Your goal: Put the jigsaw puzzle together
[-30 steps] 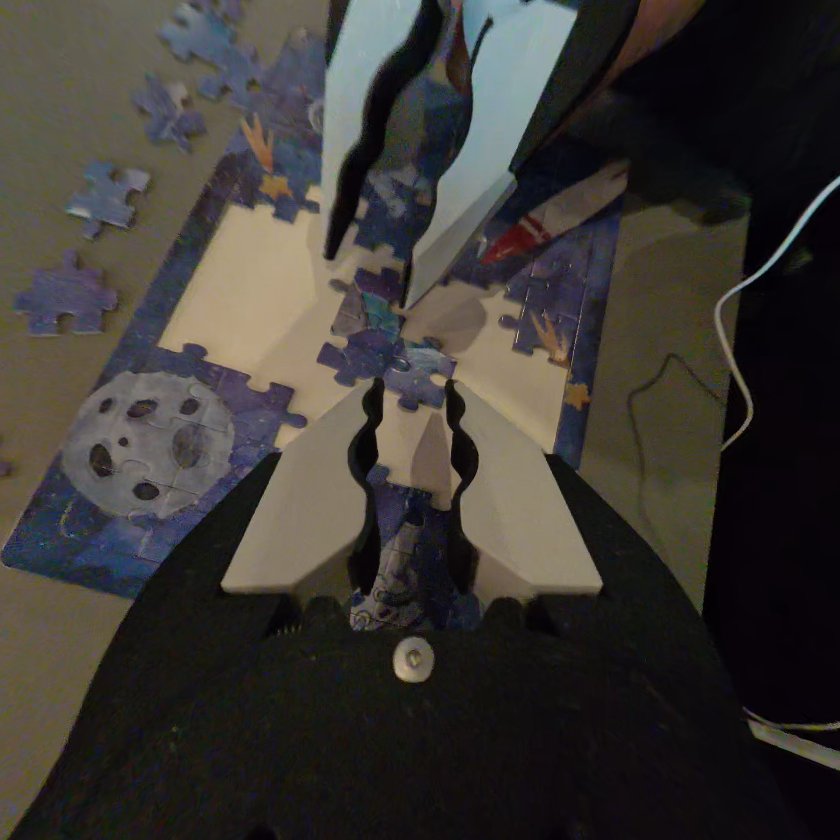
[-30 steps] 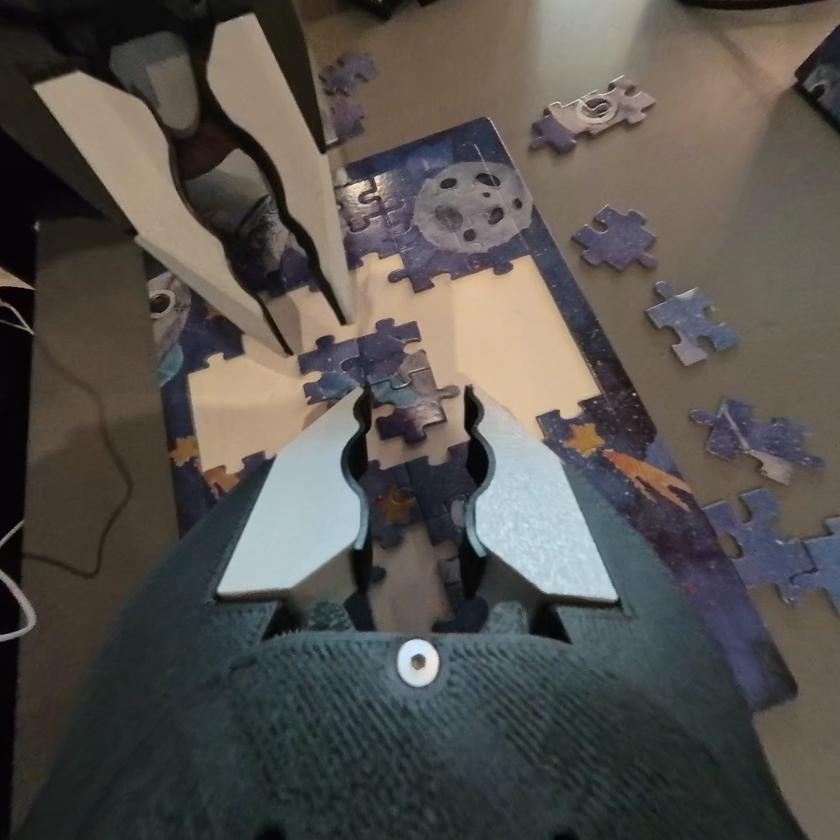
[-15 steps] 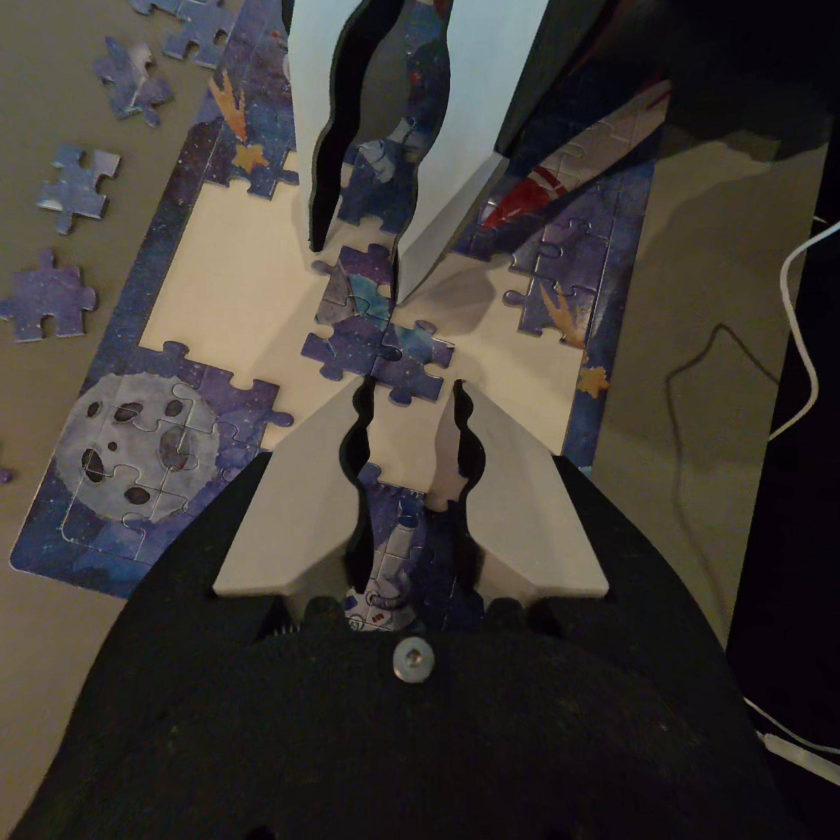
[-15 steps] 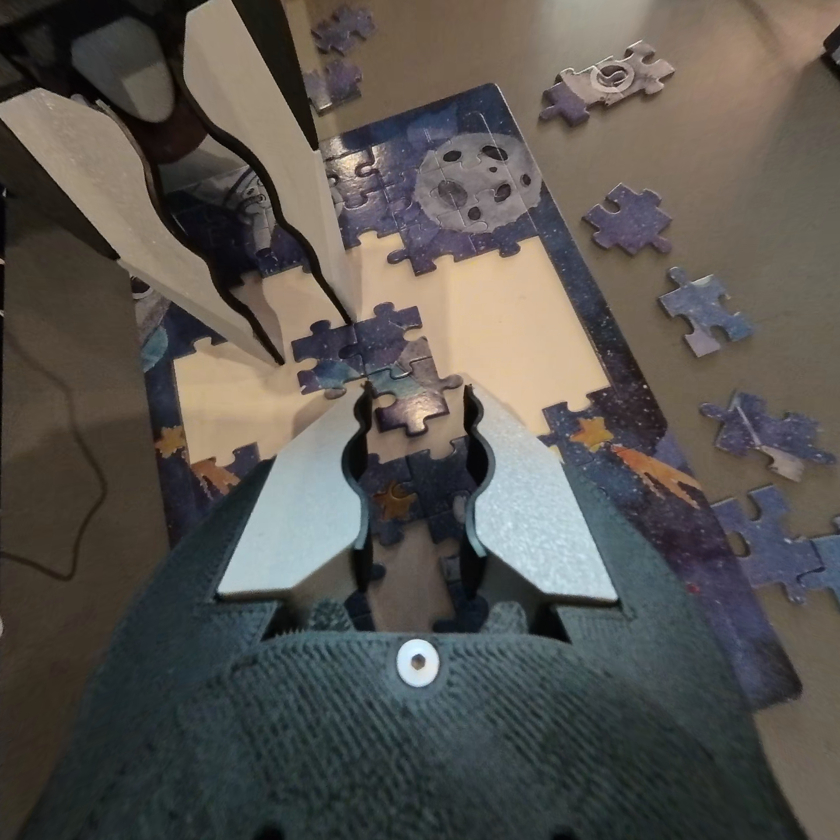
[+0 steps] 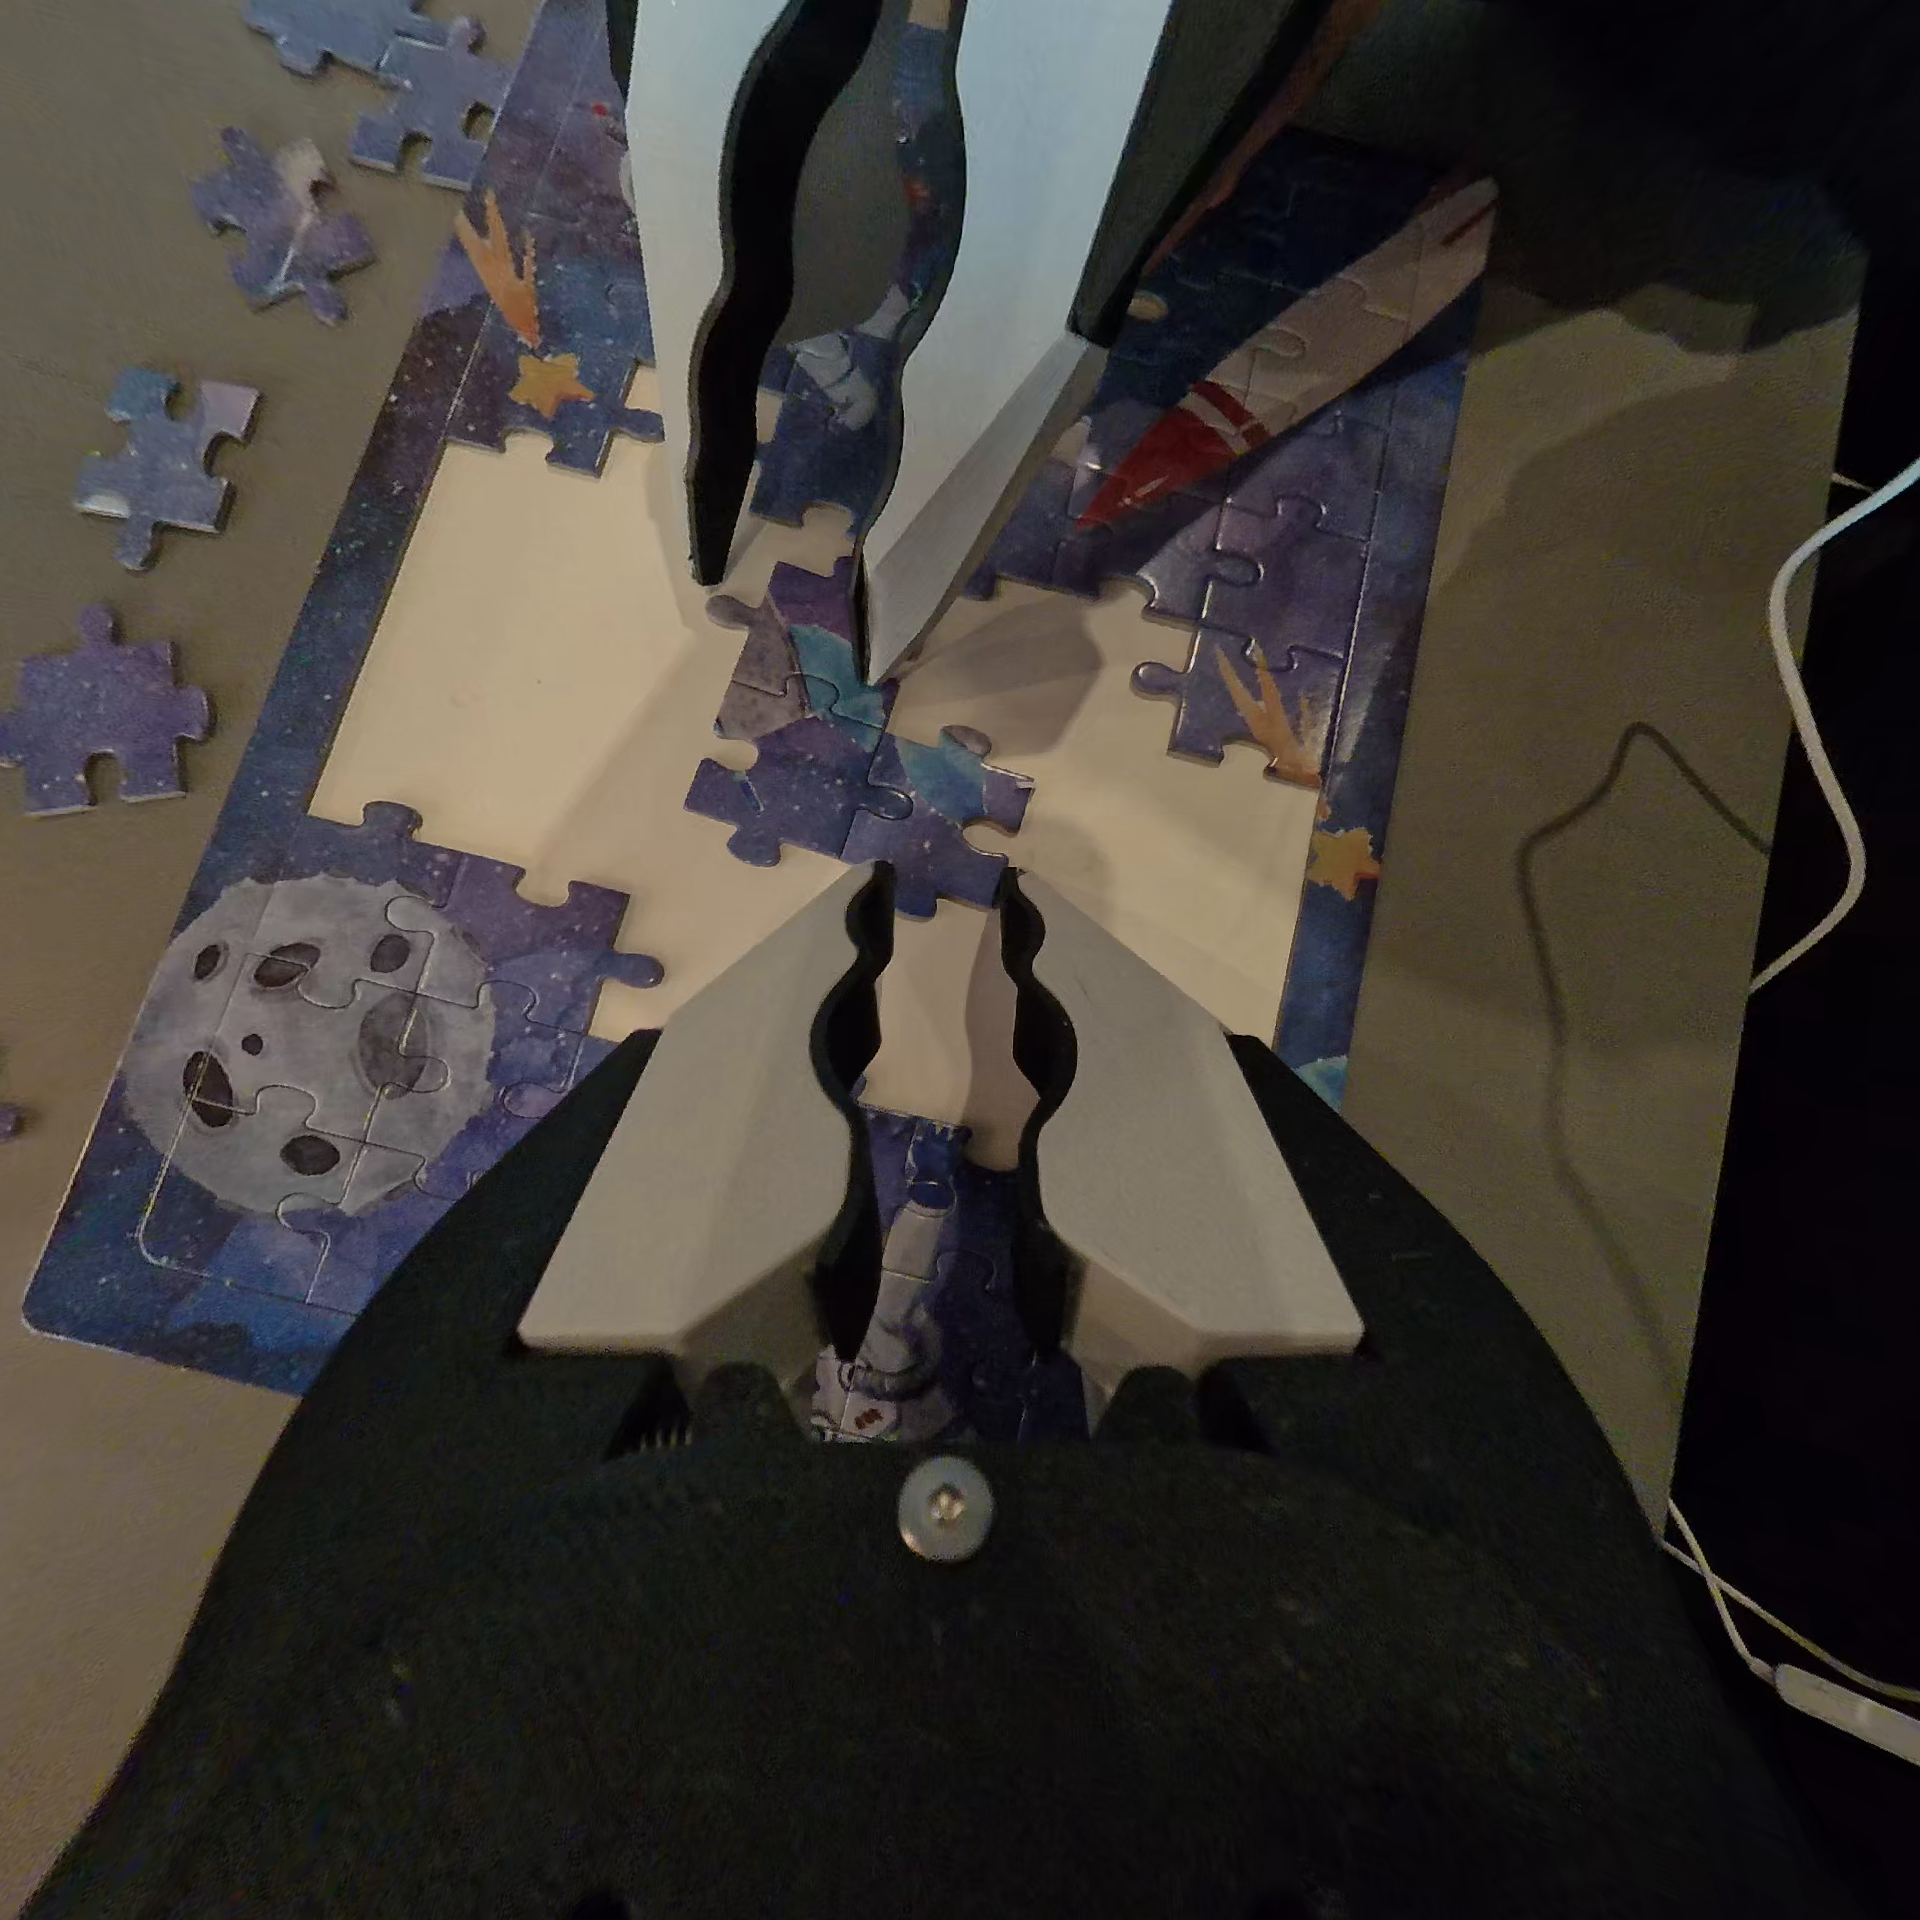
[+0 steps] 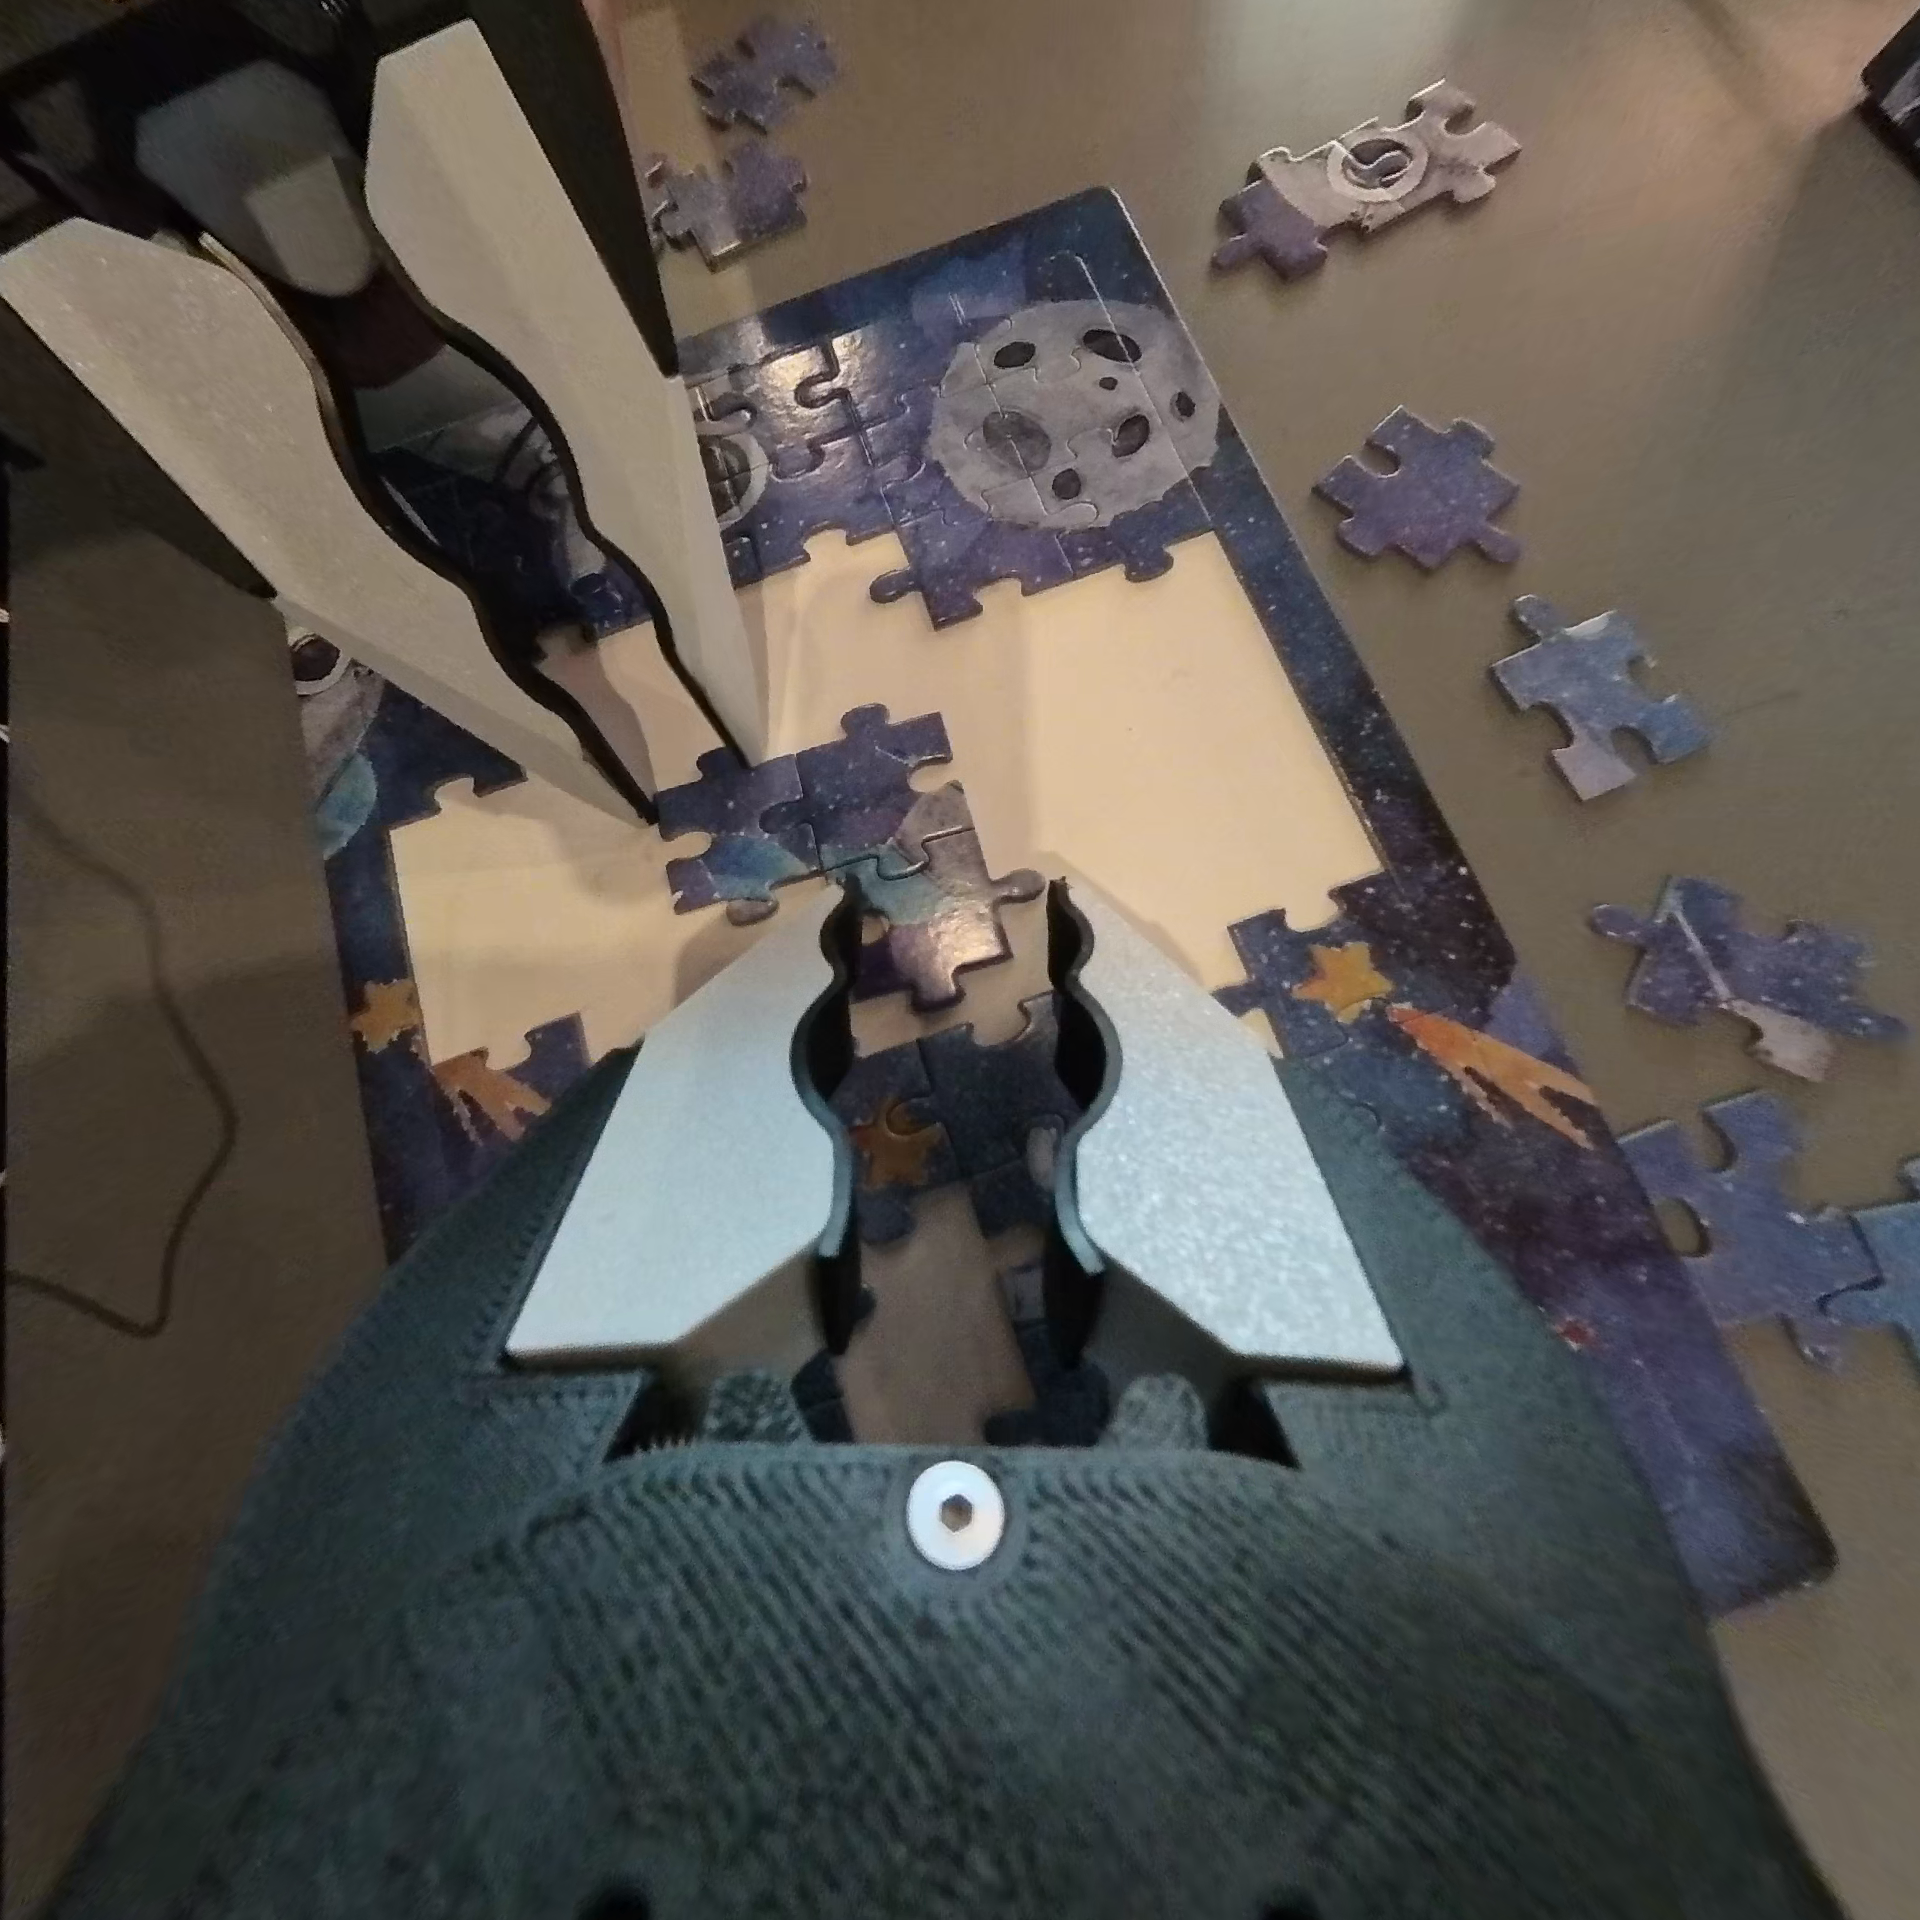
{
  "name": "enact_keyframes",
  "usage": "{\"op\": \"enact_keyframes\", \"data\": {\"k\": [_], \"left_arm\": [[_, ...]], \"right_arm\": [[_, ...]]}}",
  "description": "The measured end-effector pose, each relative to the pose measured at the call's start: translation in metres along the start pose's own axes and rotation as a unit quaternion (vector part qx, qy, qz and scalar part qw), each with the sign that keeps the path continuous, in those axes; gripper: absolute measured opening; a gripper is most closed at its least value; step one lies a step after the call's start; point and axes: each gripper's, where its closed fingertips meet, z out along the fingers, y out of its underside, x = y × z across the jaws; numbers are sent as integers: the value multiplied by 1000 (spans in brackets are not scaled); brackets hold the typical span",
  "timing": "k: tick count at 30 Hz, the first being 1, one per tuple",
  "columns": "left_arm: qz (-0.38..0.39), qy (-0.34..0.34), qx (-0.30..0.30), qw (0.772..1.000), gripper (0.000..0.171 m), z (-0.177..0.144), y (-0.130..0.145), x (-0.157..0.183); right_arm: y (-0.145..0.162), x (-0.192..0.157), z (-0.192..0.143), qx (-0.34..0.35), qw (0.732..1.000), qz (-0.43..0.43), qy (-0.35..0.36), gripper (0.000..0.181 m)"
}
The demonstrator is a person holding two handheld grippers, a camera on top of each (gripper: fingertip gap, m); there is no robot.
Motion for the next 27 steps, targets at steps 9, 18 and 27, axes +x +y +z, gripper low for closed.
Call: {"op": "enact_keyframes", "data": {"k": [9,18,27], "left_arm": [[-4,15,17,1000,18,-2,-5,3],[-6,18,19,1000,17,-3,-5,3],[-9,19,16,1000,8,-1,-4,3]], "right_arm": [[0,0,0,1,1000,3,0,35],[-10,-5,-2,22,1000,-19,-2,25],[-7,-17,8,10,999,-39,-19,10]]}}
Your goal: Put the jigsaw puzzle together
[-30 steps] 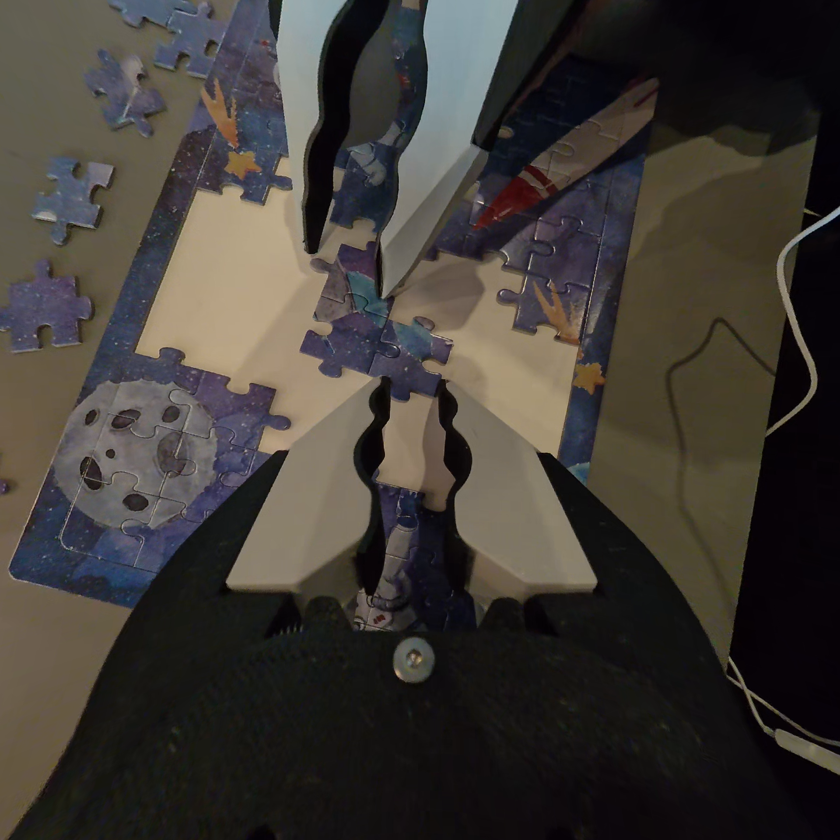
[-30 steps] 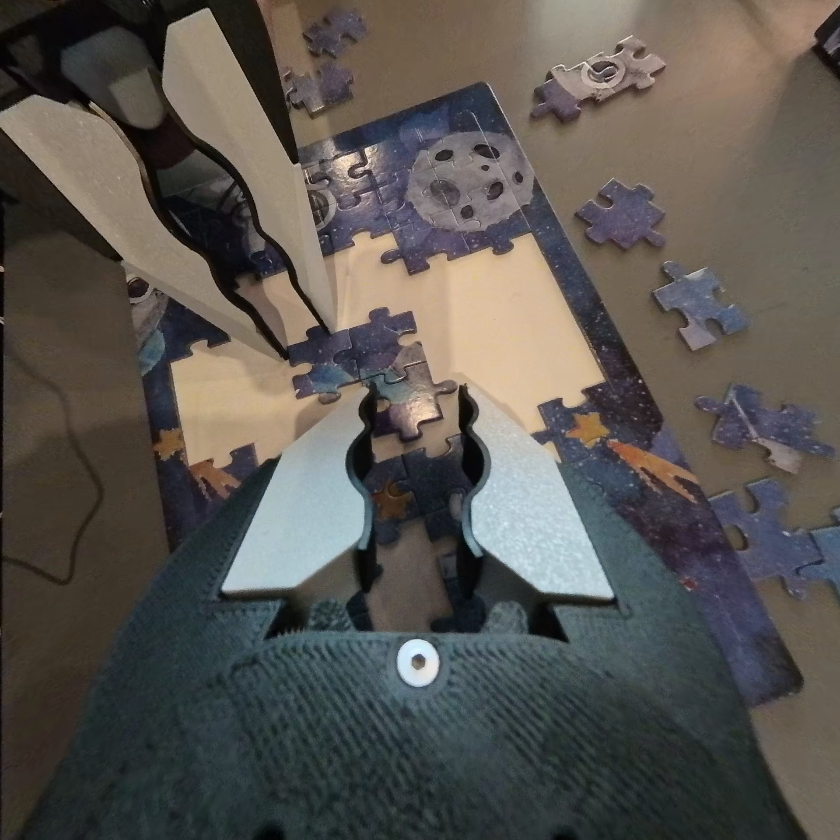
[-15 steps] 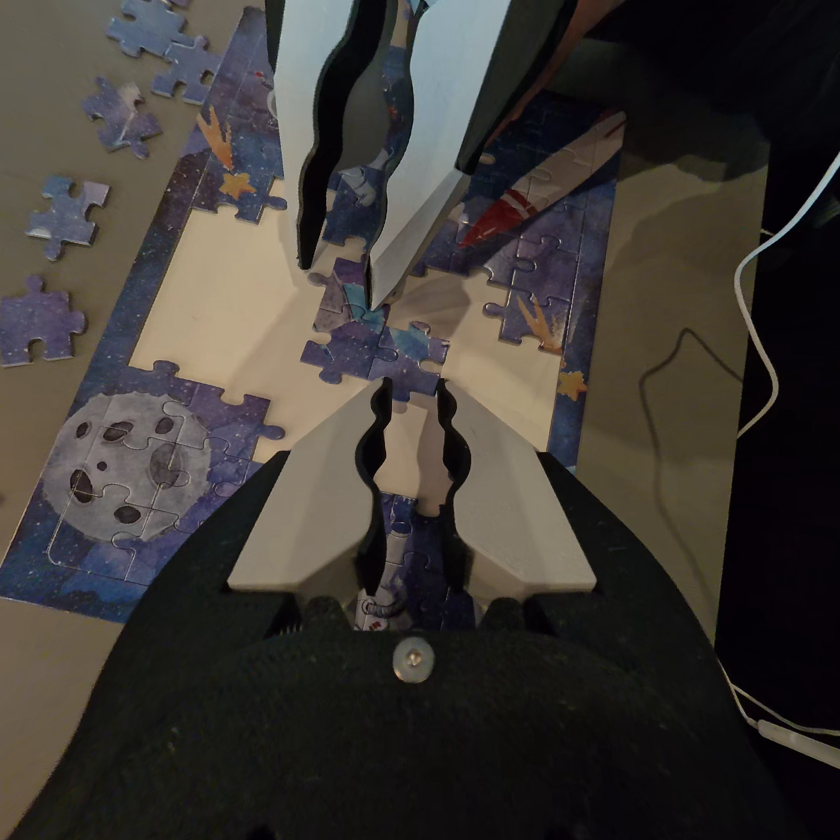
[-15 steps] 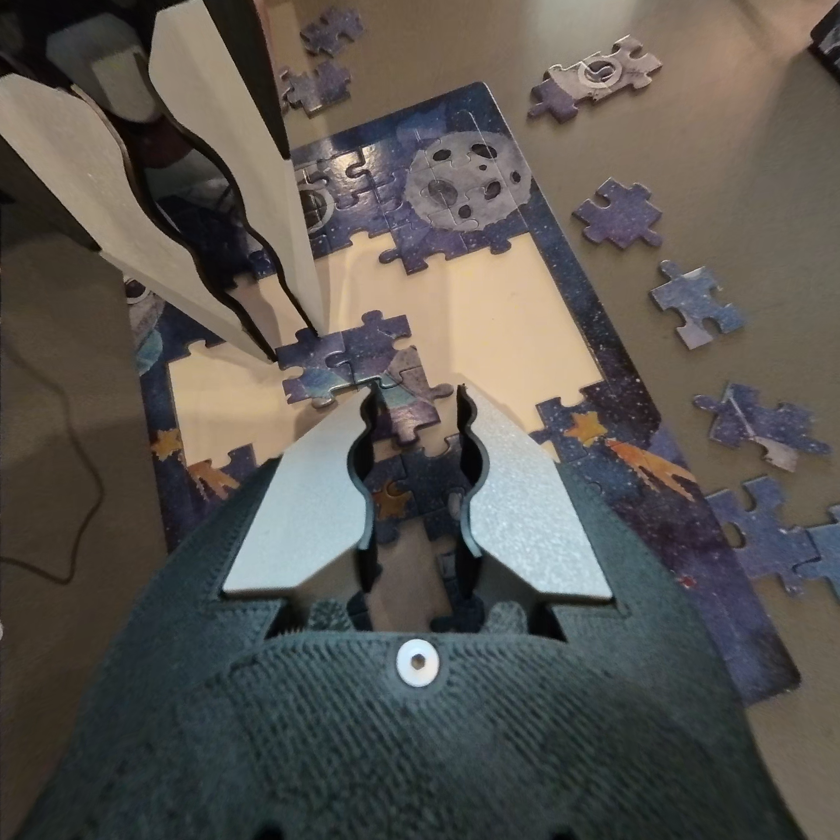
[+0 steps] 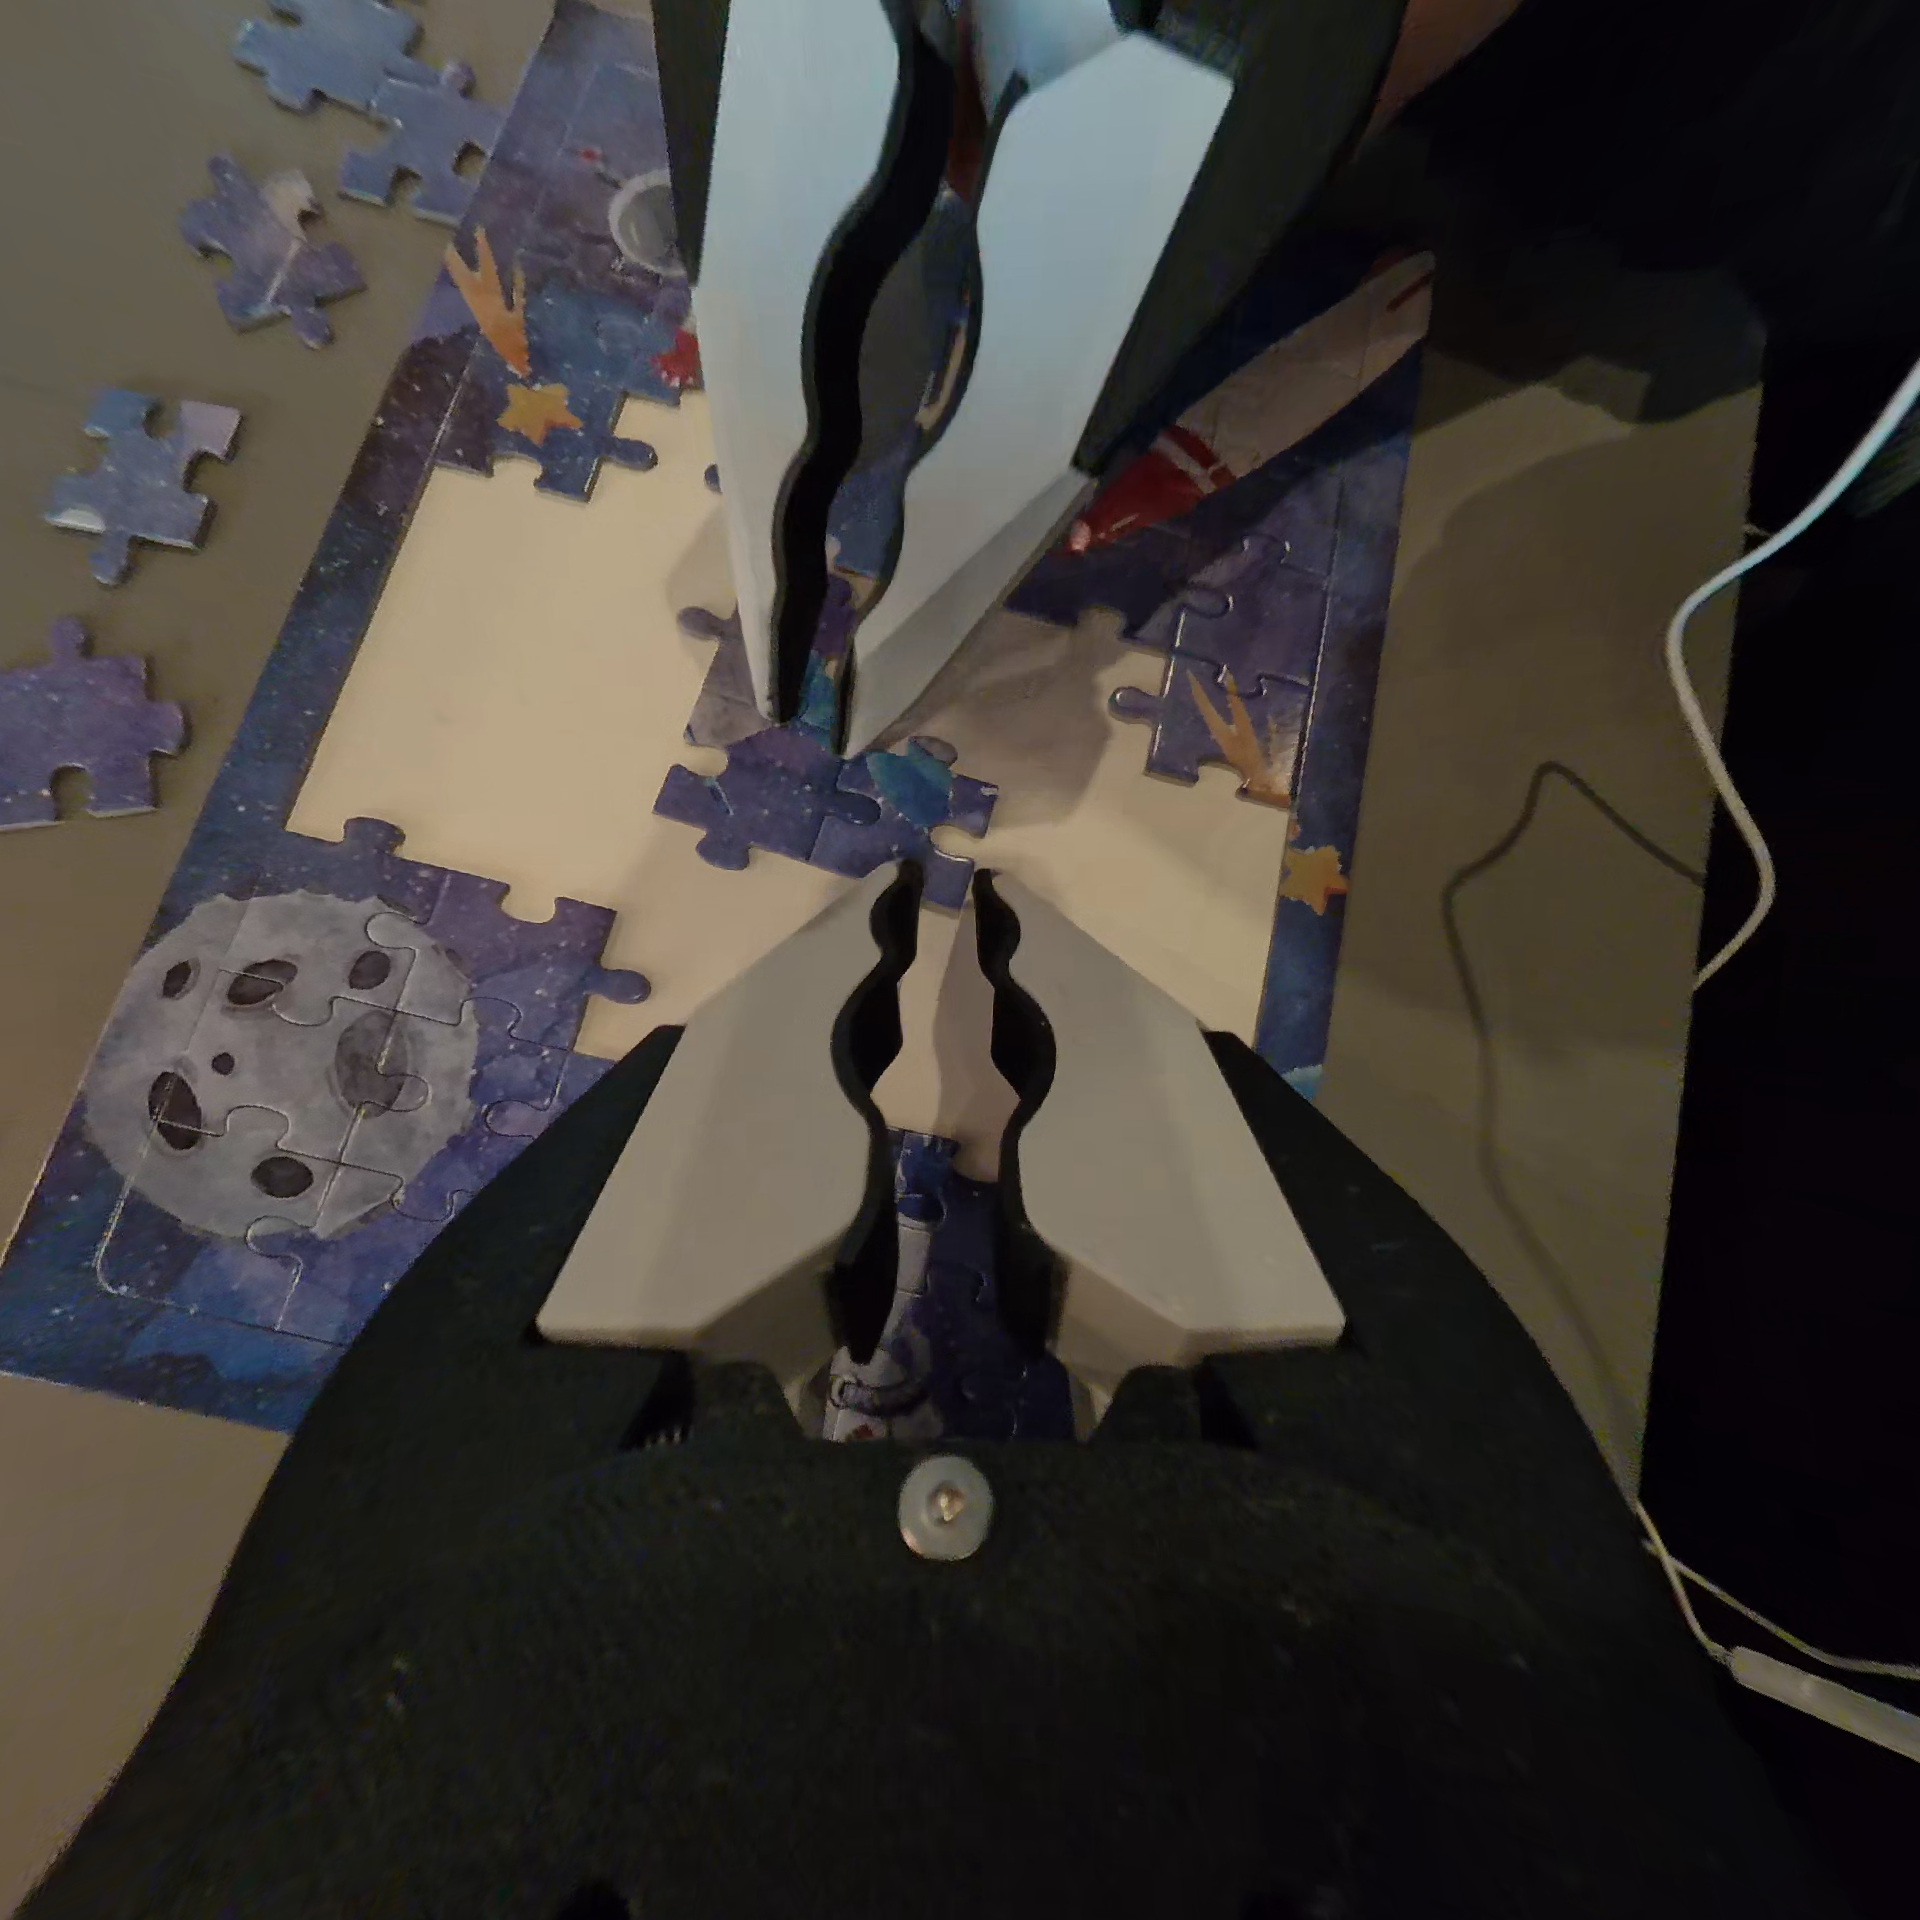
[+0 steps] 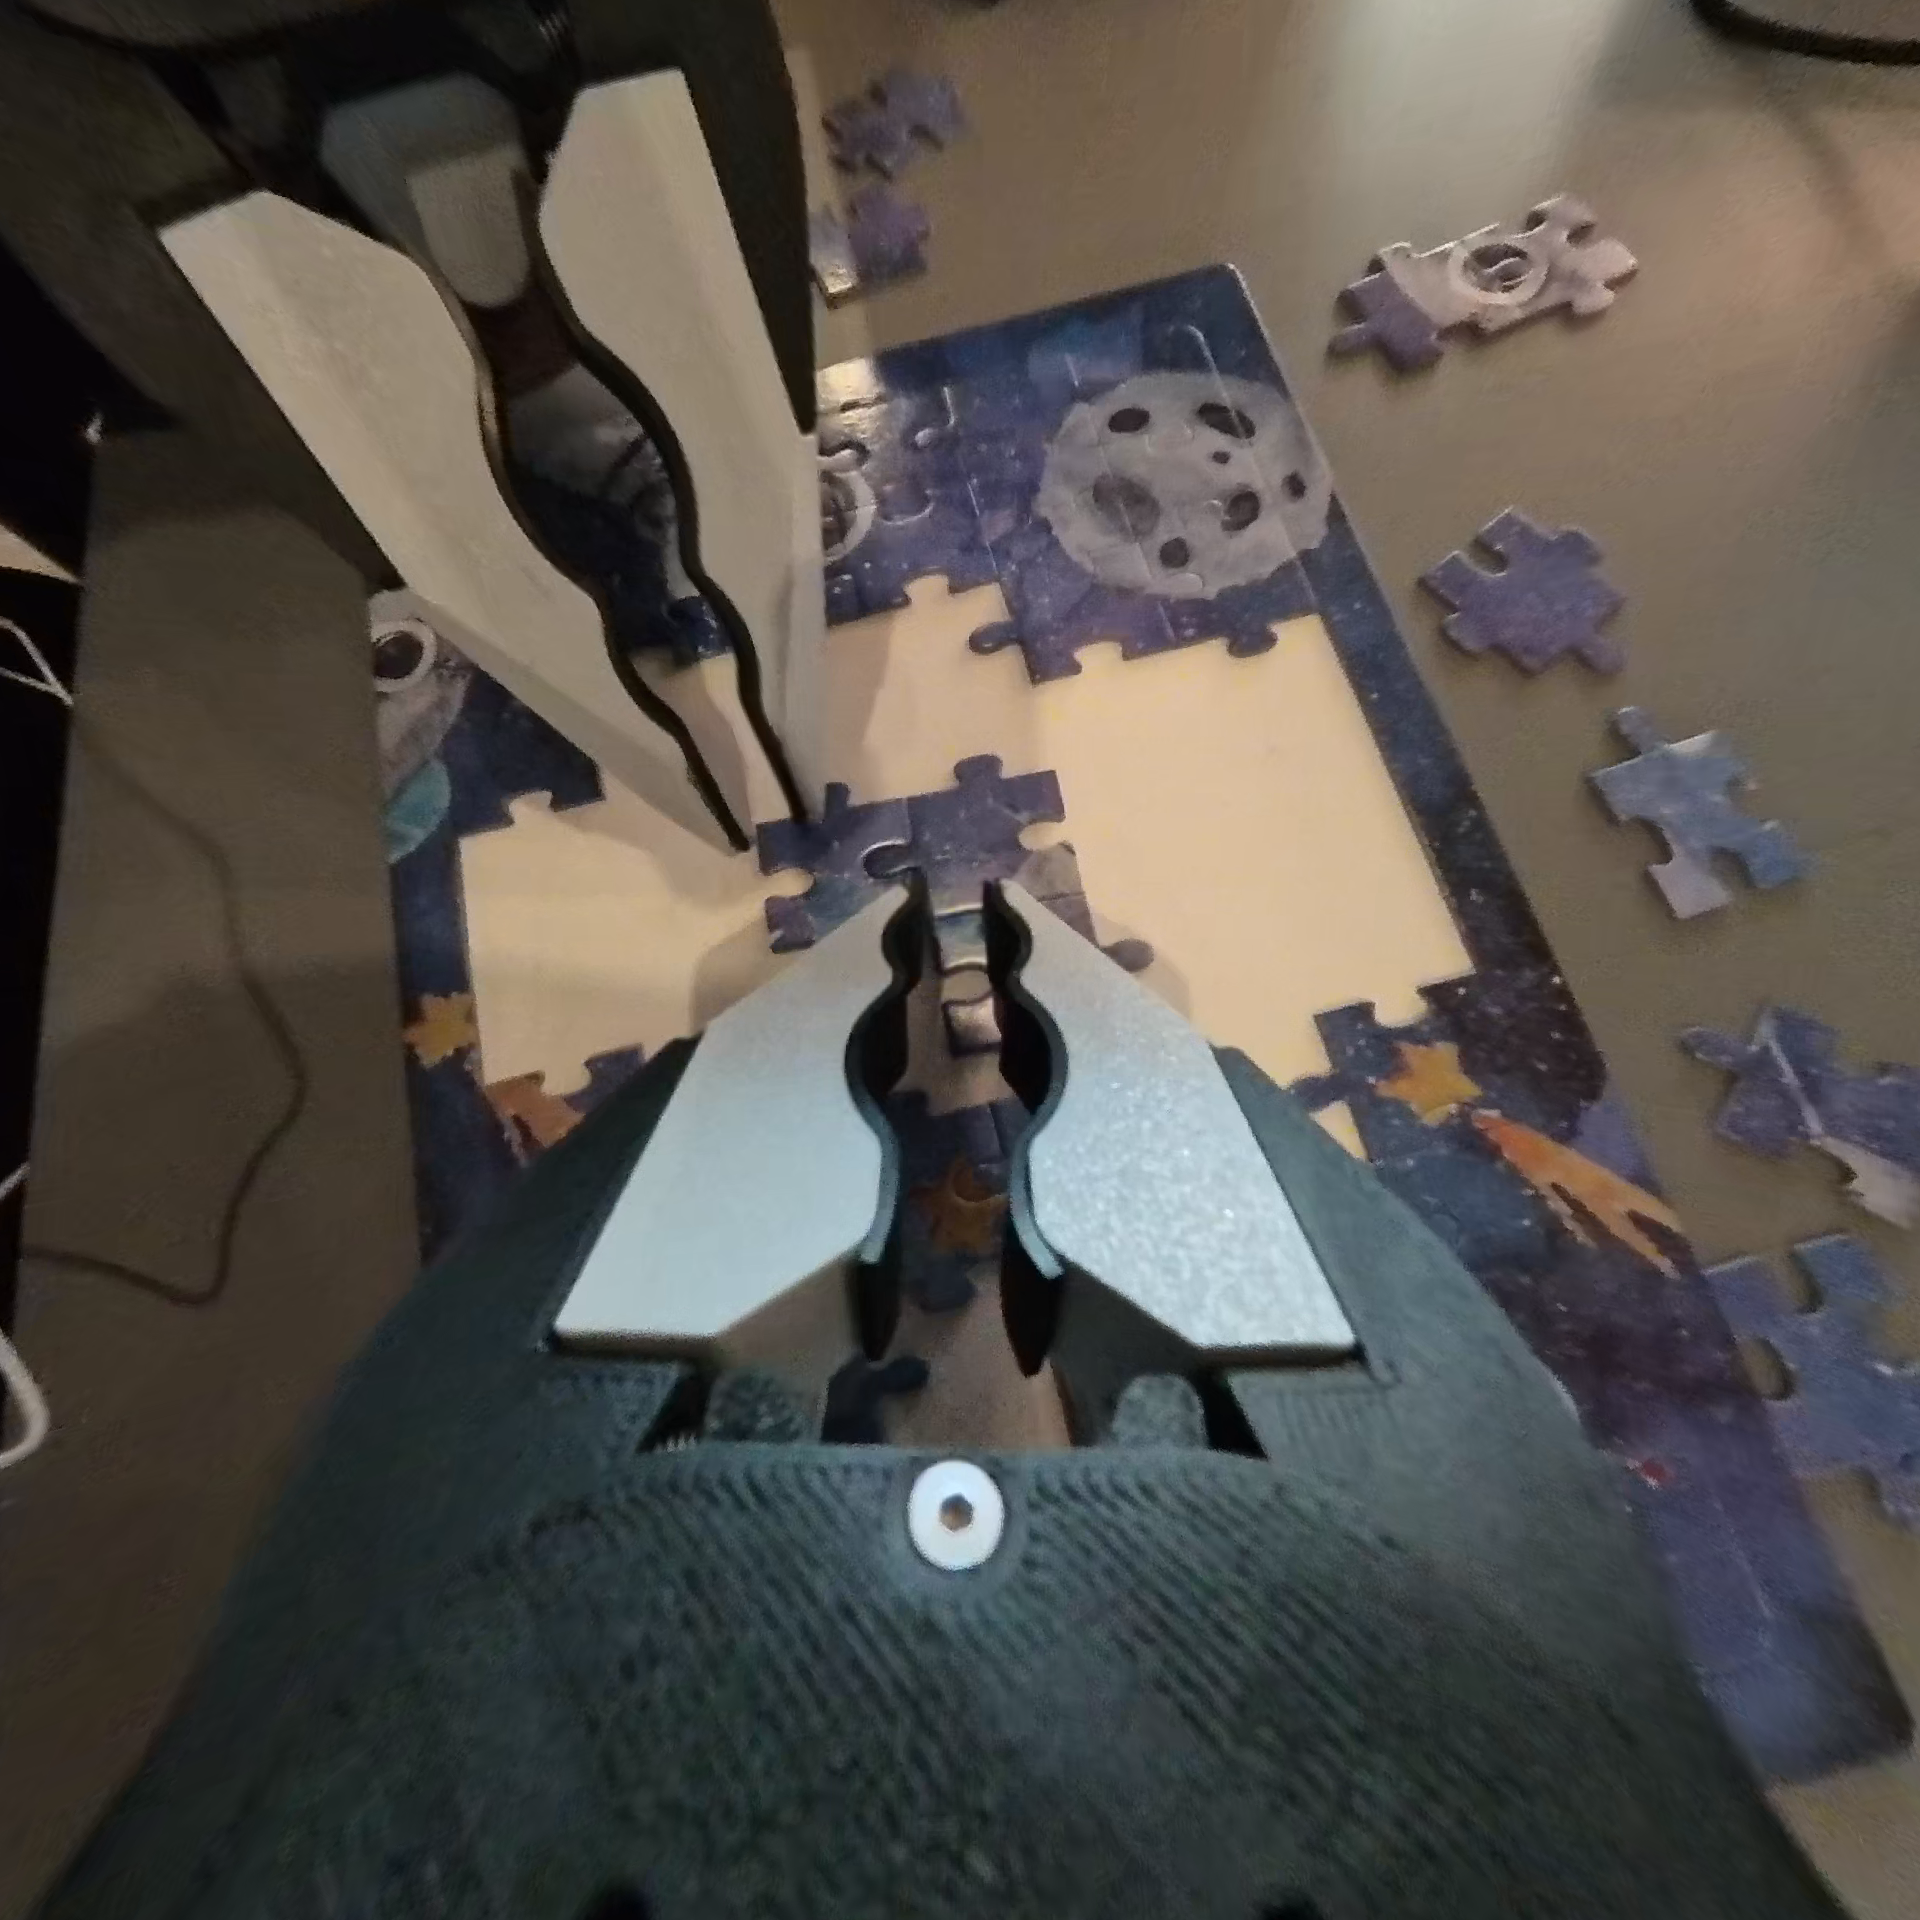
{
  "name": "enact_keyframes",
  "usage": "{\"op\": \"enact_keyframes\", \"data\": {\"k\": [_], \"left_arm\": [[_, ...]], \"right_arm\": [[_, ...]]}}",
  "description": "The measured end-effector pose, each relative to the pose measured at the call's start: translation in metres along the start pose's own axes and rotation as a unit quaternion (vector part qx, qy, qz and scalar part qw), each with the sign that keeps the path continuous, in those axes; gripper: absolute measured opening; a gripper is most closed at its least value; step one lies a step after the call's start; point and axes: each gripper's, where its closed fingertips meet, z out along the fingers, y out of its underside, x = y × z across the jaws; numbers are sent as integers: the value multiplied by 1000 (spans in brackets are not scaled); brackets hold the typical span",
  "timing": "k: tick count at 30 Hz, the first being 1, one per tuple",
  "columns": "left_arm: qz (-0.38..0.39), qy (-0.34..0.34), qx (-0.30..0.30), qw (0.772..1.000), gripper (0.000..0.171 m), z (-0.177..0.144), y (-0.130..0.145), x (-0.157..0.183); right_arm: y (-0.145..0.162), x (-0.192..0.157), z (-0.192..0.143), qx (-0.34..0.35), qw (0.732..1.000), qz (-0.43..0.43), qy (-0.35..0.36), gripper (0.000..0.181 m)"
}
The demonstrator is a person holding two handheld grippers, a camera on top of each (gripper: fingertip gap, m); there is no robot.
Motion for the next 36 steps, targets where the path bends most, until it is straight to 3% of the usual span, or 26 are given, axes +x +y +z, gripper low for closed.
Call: {"op": "enact_keyframes", "data": {"k": [10,15,20,30,36], "left_arm": [[-12,-10,-4,1000,31,1,2,-5],[-15,-9,-3,1000,32,2,2,-5],[-11,-17,-3,1000,20,3,2,-6],[0,-14,3,1000,17,2,0,-5],[-2,5,35,999,4,-4,-10,0]], "right_arm": [[0,0,0,4,1000,15,-8,8],[1,3,0,3,1000,16,-1,3],[1,4,0,3,1000,15,6,0],[1,4,1,2,1000,15,8,0],[1,4,0,3,1000,19,7,0]]}}
